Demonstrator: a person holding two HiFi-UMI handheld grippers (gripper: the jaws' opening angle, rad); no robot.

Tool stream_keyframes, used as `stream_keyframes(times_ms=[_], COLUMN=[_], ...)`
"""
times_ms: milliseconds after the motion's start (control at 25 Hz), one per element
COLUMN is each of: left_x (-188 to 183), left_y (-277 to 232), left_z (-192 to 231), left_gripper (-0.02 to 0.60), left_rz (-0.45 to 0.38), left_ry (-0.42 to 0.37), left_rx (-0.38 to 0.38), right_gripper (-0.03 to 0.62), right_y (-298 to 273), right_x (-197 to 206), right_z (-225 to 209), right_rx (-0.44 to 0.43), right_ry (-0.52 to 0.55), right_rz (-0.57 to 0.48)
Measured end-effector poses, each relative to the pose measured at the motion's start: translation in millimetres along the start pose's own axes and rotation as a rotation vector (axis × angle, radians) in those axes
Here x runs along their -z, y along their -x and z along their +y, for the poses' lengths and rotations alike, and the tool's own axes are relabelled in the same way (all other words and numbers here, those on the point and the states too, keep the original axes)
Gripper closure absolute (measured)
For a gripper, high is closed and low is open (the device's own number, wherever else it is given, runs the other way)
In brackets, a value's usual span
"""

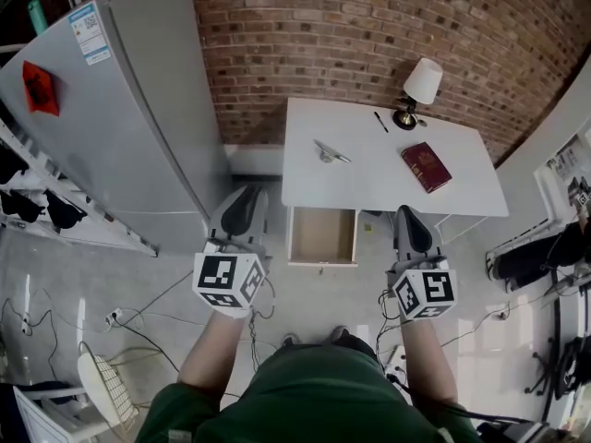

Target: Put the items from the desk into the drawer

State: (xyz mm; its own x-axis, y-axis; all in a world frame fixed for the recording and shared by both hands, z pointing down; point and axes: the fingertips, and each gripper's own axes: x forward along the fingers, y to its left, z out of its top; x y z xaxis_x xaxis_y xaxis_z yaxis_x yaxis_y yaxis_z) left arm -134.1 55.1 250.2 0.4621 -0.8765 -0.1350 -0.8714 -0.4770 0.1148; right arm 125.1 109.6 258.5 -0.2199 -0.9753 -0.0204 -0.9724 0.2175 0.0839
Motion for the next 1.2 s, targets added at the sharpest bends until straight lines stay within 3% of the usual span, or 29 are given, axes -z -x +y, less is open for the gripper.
stream_keyframes(times_ms=[520, 1200], left_x=[10.6, 45.0], left_y=[-32.5, -111.9], left_z=[15.1, 22.8], left_gripper=[0.535, 0.537], left_rz=[0.019, 0.108], left_ry=[0.031, 0.017], left_rx=[-0.032, -0.2], right_gripper=[0.592, 0.592], right_y=[-48.1, -157.3], right_x=[11.7, 47.5], right_z=[-14.8, -72.8], right_rx=[-0.052, -0.213], right_ry=[-0.01, -0.054], right_rz=[0.0, 0.0])
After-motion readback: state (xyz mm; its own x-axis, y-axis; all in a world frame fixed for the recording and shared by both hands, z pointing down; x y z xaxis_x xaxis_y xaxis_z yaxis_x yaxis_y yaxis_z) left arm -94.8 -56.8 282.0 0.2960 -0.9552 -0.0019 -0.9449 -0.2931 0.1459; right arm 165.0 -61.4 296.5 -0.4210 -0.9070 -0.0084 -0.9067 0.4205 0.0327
